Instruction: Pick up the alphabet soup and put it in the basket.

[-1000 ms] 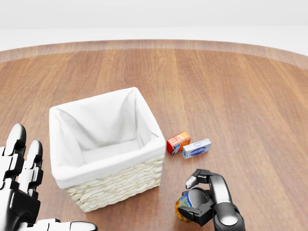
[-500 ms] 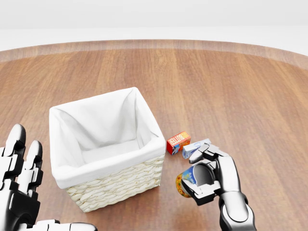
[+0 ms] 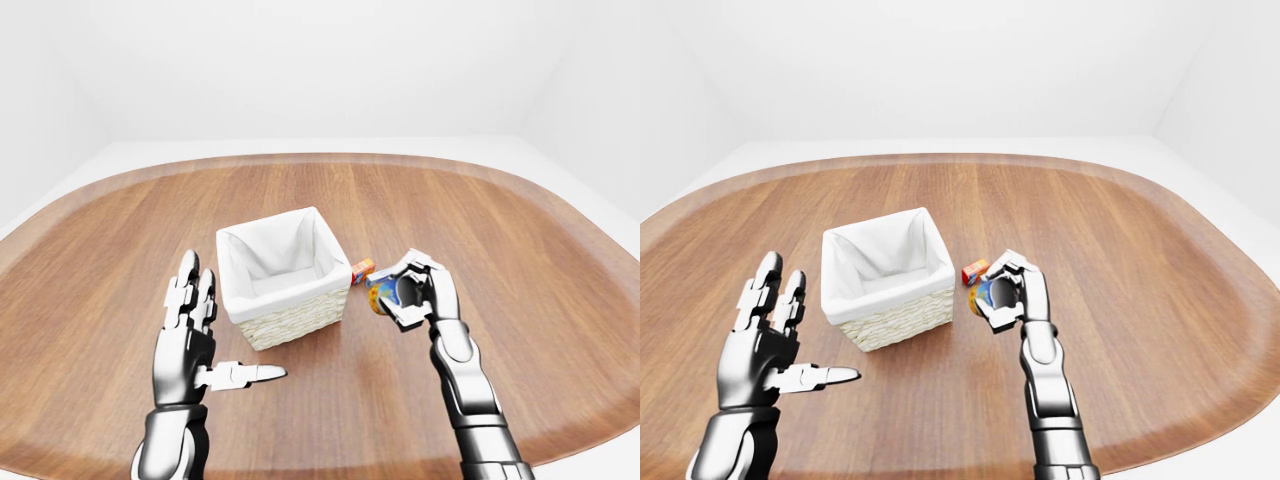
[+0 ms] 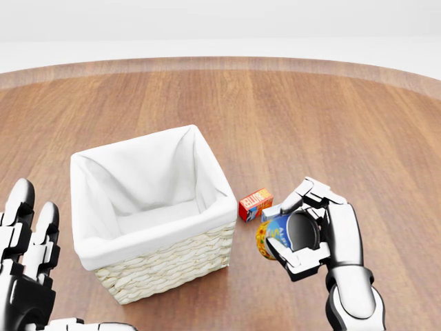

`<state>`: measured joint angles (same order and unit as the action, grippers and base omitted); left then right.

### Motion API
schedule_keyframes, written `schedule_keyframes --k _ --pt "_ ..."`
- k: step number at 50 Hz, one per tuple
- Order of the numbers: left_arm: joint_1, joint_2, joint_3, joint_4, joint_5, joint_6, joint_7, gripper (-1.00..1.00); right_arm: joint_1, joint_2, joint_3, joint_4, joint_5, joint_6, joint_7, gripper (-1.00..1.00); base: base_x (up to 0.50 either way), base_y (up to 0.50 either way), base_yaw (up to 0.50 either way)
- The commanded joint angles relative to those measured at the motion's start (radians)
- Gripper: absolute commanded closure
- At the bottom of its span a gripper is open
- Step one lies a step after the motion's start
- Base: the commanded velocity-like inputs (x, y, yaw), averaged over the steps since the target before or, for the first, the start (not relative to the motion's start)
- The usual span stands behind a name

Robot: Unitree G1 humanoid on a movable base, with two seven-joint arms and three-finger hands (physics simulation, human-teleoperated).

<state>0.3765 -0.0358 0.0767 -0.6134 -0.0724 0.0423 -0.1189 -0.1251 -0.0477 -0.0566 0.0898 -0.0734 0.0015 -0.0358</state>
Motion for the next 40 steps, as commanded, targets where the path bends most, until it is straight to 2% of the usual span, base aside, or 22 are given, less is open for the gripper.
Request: schedule_keyframes --k 1,2,3,8,24,40 --pt "0.006 -0.002 0.003 -0.007 -0.004 -0.001 -0.005 -1.00 0.024 0.004 -0.001 -0.149 -0.008 0.056 0.008 1.00 0.00 0.00 0.00" --pt "0.006 -0.002 0.003 -0.007 -0.004 -0.001 -0.005 -1.00 0.024 0.004 -0.002 -0.149 -0.008 0.057 0.008 1.00 0.00 0.00 0.00" --pt "0.005 -0.002 0.004 -0.007 -0.004 -0.002 -0.005 -1.00 0.027 0.005 -0.001 -0.171 -0.009 0.072 0.009 1.00 0.00 0.00 0.00" --pt "0.005 -0.003 0.005 -0.008 -0.004 0.000 -0.007 -1.00 0.025 0.007 0.001 -0.193 -0.012 0.086 0.009 1.00 0.00 0.00 0.00" --pt "0.008 -0.002 0.003 -0.009 -0.005 0.000 -0.009 -1.00 -0.015 0.014 0.017 -0.247 -0.027 0.086 0.002 1.00 0.00 0.00 0.00" --pt "0.009 -0.003 0.009 -0.018 -0.012 0.008 -0.019 -1.00 -0.129 0.027 0.045 -0.220 -0.046 0.086 -0.022 1.00 0.00 0.00 0.00"
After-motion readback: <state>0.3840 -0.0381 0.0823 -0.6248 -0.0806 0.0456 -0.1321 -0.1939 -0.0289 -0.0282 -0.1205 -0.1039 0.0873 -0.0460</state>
